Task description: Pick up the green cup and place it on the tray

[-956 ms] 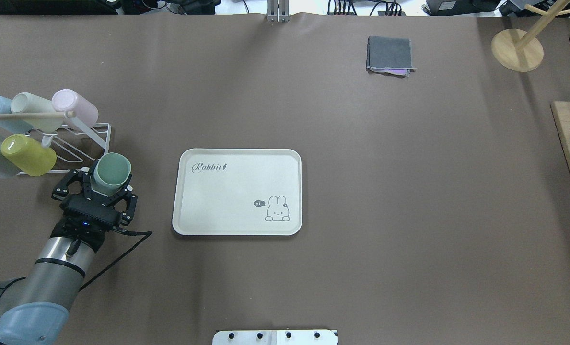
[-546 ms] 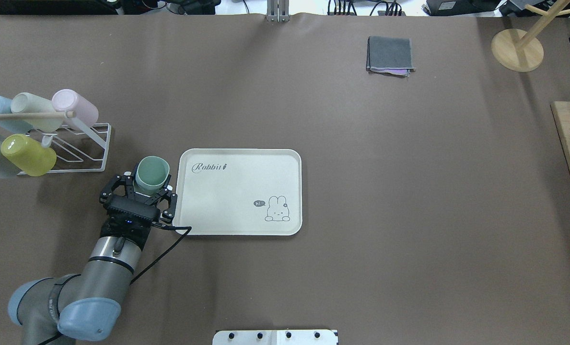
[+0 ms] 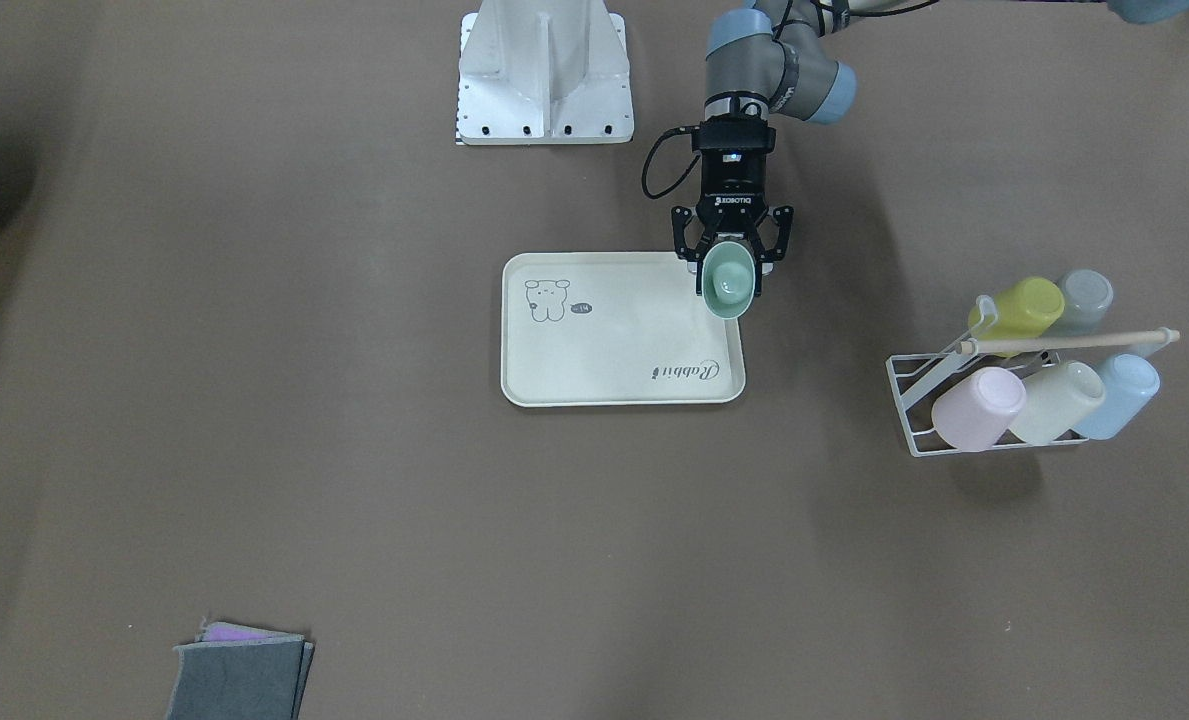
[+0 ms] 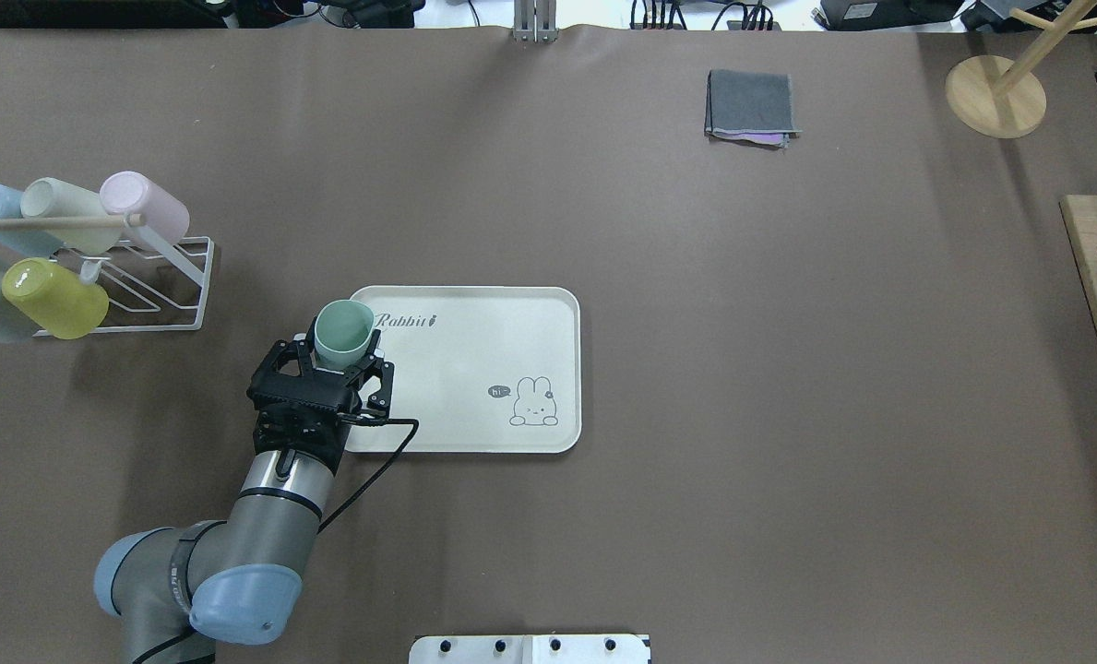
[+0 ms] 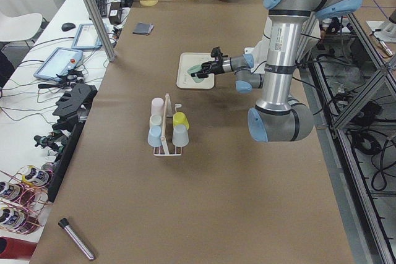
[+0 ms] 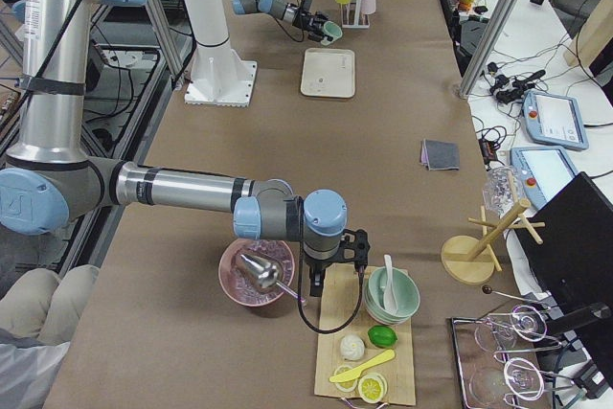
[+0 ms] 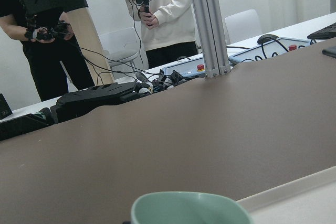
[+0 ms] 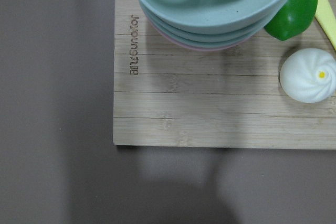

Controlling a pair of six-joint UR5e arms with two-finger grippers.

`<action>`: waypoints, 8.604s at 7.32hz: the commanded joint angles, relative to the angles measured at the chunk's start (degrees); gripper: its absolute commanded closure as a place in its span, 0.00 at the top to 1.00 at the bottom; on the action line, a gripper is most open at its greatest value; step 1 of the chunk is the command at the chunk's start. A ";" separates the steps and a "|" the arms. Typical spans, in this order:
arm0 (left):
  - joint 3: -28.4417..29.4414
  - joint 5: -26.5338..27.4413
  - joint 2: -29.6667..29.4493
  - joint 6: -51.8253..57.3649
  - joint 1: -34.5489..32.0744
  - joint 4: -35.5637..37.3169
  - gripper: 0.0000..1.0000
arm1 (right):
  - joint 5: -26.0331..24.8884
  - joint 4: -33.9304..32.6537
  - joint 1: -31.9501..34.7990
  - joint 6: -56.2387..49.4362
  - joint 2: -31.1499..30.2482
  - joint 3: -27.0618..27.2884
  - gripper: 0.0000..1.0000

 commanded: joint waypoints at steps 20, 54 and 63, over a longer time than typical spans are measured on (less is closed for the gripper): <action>22.41 4.46 -20.39 -0.92 -2.35 0.87 0.79 | -0.09 0.00 -0.05 -1.32 -0.77 -0.65 1.00; -16.18 -54.84 21.17 4.52 -40.84 -7.84 0.98 | 0.00 0.00 0.04 -1.23 0.20 -0.48 1.00; -2.92 -109.51 15.49 33.38 -80.90 25.60 0.98 | 0.09 0.00 0.04 -1.14 0.20 -0.65 1.00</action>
